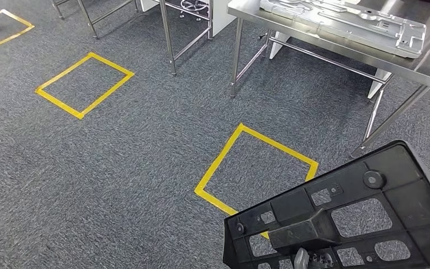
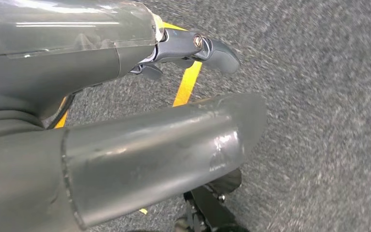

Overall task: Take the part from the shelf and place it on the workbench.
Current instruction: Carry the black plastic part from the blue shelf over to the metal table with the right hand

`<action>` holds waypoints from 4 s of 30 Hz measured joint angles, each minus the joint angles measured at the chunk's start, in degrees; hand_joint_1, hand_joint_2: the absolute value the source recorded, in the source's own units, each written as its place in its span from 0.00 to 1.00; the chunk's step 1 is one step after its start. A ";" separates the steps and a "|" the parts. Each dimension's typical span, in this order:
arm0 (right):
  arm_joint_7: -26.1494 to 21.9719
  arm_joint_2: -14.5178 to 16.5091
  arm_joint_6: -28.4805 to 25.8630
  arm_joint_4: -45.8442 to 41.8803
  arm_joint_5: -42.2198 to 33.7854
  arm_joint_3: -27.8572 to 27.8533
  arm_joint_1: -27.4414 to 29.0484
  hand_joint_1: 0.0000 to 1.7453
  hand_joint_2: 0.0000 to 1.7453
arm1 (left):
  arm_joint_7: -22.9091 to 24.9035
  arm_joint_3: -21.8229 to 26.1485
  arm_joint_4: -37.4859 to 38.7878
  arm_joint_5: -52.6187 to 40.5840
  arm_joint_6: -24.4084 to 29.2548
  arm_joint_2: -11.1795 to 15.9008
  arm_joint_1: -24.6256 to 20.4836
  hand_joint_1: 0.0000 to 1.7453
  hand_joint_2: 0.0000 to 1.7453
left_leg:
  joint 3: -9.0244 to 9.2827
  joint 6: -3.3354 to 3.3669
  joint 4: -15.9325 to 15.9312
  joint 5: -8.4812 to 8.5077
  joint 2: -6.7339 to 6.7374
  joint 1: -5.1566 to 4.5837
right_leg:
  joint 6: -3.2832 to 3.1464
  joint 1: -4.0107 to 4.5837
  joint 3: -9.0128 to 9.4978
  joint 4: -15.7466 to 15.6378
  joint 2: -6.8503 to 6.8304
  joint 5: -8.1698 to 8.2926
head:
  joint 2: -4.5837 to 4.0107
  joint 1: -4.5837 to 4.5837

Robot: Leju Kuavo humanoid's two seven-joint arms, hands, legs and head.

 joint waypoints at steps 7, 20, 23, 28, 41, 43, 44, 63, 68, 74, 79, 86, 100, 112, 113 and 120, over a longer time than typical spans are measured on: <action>-0.05 0.01 -0.67 -0.09 1.03 0.34 0.08 1.00 1.00 | -0.04 -0.01 0.00 -0.34 0.20 0.03 -0.58 0.00 0.00 | 0.96 -2.04 0.23 -1.64 0.50 -0.11 | -2.36 0.53 5.23 -9.33 -0.01 1.42 | -0.01 -0.24; -0.07 0.02 -1.09 -0.08 2.21 0.83 -0.02 1.00 1.00 | 0.40 0.11 0.02 -0.79 -0.03 0.28 -0.26 0.00 0.00 | -4.51 -0.73 1.64 2.54 0.36 -0.69 | -1.38 0.72 12.19 -9.81 0.48 -3.80 | -0.01 -0.68; -0.22 0.02 -1.24 -0.13 2.63 0.83 -0.07 1.00 1.00 | 0.42 0.13 0.02 -0.79 -0.12 0.18 -0.19 0.00 0.00 | -2.66 0.24 0.15 1.97 0.24 -0.41 | -0.37 0.56 9.99 -5.21 0.32 -2.96 | 0.00 -0.64; -0.38 0.00 -0.99 -0.20 2.84 0.82 0.00 1.00 1.00 | 0.46 0.15 0.02 -0.79 -0.30 0.15 -0.20 0.00 0.00 | 1.31 0.49 -0.99 -0.54 0.62 -0.34 | 0.04 0.38 -1.02 6.43 0.12 -7.74 | -0.01 -0.29; -0.48 0.03 -2.29 -0.38 4.24 1.30 -0.06 1.00 1.00 | 0.62 0.48 0.10 -0.77 -0.52 -0.01 -0.90 0.00 0.00 | -1.45 -2.70 14.55 -6.98 0.57 -0.09 | -4.06 1.09 4.59 -8.09 0.25 1.04 | 0.00 -0.58; -0.44 0.04 -2.31 -0.36 4.34 1.38 -0.03 1.00 1.00 | 0.66 0.64 0.11 -0.78 -0.55 0.01 -0.57 0.00 0.00 | -5.56 -2.98 17.12 -10.97 0.54 -0.06 | -3.95 1.02 6.33 -8.10 1.18 -0.40 | 0.00 -0.62; -0.41 0.04 -2.23 -0.33 4.29 1.38 -0.03 1.00 1.00 | 0.66 0.71 0.11 -0.79 -0.55 0.04 -0.43 0.00 0.00 | -6.60 -3.04 16.19 -11.48 0.50 -0.06 | -3.81 0.96 7.32 -8.09 1.75 -1.14 | 0.00 -0.61; -0.39 0.14 -2.48 0.38 4.43 1.79 -0.49 1.00 1.00 | 0.92 1.31 0.13 -0.76 -0.83 0.10 0.04 0.00 0.00 | 5.41 0.06 -0.39 -4.44 0.58 -0.24 | -0.72 0.49 -0.82 -3.84 -0.63 0.52 | -0.01 -0.15; -0.40 0.16 -3.26 0.58 5.22 2.15 -0.66 1.00 1.00 | 1.04 1.35 0.15 -0.77 -0.84 0.09 -0.65 0.00 0.00 | 7.53 -1.97 2.35 -5.11 0.71 -0.04 | -2.50 0.94 2.01 -6.47 -0.34 2.43 | -0.01 -0.05; 1.31 0.16 -9.24 0.68 8.57 2.77 -1.30 1.00 1.00 | 1.19 1.40 0.15 -0.99 -1.18 0.28 -0.69 0.00 0.00 | -4.23 -2.82 16.33 -11.38 0.51 0.13 | -3.29 0.53 5.85 -7.71 0.51 -0.02 | 0.00 -0.62; 6.54 -0.25 -25.19 -0.24 14.88 2.86 -3.07 1.00 1.00 | 1.45 1.42 0.16 -1.86 -1.88 0.98 -0.47 0.00 0.00 | -4.87 -2.25 4.71 -0.49 0.70 0.11 | -1.89 0.39 9.43 -7.48 1.01 -3.21 | -0.01 -0.81; 12.90 -2.96 -40.36 -3.05 24.91 2.39 -8.10 1.00 1.00 | 1.95 1.22 0.17 -3.38 -2.57 1.44 -0.80 0.00 0.00 | -2.76 0.21 2.97 0.19 0.58 0.19 | 0.40 0.36 5.79 0.87 0.28 -6.22 | 0.00 -0.39; 16.75 -5.75 -46.26 -3.20 45.77 0.57 -14.89 1.00 1.00 | 2.39 0.56 0.17 -5.38 -3.03 2.01 -0.92 0.00 0.00 | -0.85 0.30 2.68 -1.39 0.53 0.15 | 0.35 0.24 -1.58 4.47 0.12 -5.46 | 0.00 -0.26; 34.45 -19.33 -44.98 6.10 81.66 4.02 -35.68 1.00 1.00 | 3.19 -1.91 0.43 -8.08 -4.07 3.46 -1.87 0.00 0.00 | -8.67 -1.21 8.31 -0.37 0.28 -0.65 | -3.01 1.25 7.84 -7.12 0.42 -2.16 | -0.01 -0.69; 35.64 -20.30 -44.09 7.02 81.66 4.91 -36.40 1.00 1.00 | 3.22 -1.91 0.46 -8.11 -4.14 3.57 -1.82 0.00 0.00 | -8.31 -0.84 5.68 2.09 0.26 -0.92 | -2.80 1.30 8.40 -7.15 0.49 -2.72 | -0.01 -0.63; 40.98 -22.52 -40.06 11.33 76.54 11.14 -38.68 1.00 1.00 | 3.24 -1.99 0.63 -7.96 -4.41 3.78 -2.08 0.00 0.00 | -4.45 0.99 0.47 4.01 0.05 -0.75 | -0.56 0.89 5.83 -1.34 0.46 -2.86 | -0.01 -0.31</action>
